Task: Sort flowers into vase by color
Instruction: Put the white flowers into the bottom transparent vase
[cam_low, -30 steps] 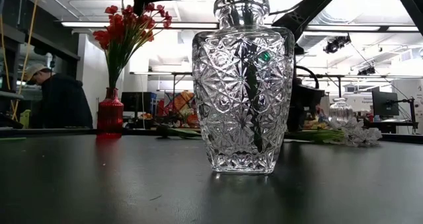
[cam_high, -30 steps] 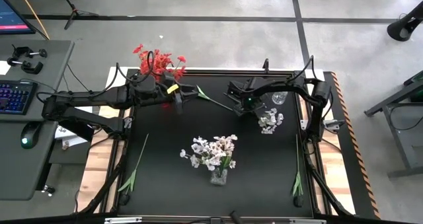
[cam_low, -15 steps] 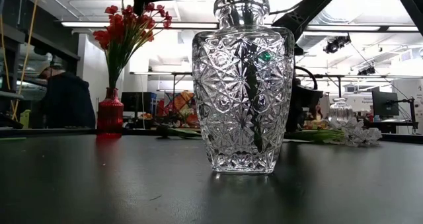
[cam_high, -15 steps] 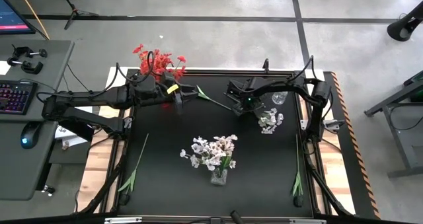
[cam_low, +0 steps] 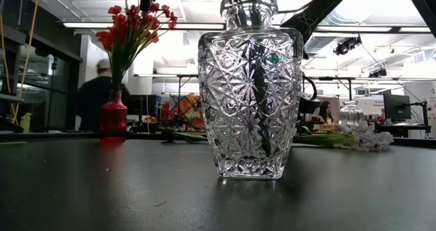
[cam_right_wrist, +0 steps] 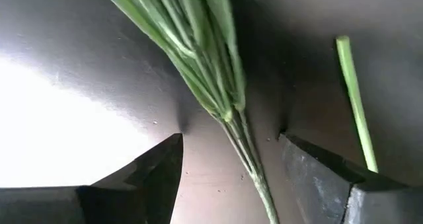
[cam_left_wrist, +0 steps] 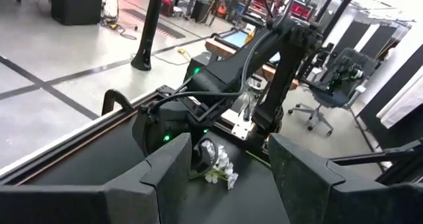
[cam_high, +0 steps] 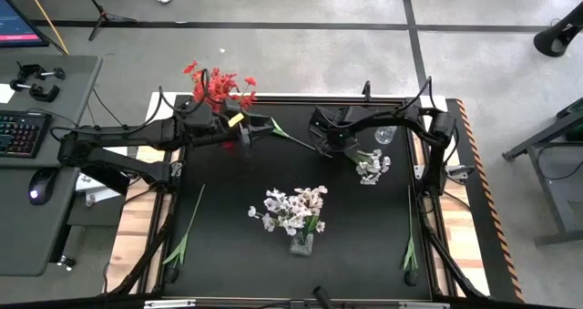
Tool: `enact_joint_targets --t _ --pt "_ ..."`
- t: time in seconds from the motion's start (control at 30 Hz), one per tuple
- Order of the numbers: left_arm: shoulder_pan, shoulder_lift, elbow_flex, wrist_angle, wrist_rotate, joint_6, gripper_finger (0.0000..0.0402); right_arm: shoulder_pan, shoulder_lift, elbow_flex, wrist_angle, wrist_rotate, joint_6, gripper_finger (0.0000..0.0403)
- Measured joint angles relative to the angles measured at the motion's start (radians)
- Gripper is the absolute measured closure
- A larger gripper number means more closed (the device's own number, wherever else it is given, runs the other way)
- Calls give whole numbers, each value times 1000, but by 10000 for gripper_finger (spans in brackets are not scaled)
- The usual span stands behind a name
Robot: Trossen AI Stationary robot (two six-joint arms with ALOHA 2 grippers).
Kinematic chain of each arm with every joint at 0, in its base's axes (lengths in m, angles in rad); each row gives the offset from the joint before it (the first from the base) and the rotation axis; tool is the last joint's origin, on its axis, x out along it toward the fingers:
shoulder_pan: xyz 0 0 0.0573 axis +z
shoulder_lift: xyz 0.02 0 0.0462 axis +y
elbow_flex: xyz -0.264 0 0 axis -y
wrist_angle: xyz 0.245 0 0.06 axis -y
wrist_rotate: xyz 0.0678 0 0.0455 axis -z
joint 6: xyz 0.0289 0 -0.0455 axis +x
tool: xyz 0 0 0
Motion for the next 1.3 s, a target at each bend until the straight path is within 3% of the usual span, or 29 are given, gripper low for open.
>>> enact_joint_targets --t 0.4,0.7,0.97,1.3 --pt "0 0 0 12 1 70 213 0 0 0 17 -4 25 159" --pt "-1 0 0 12 34 70 213 0 0 0 16 -4 154 159" --pt "-1 0 0 12 42 70 213 0 0 0 6 -11 363 160" --pt "-1 0 0 11 42 71 213 13 -2 0 0 -106 143 160"
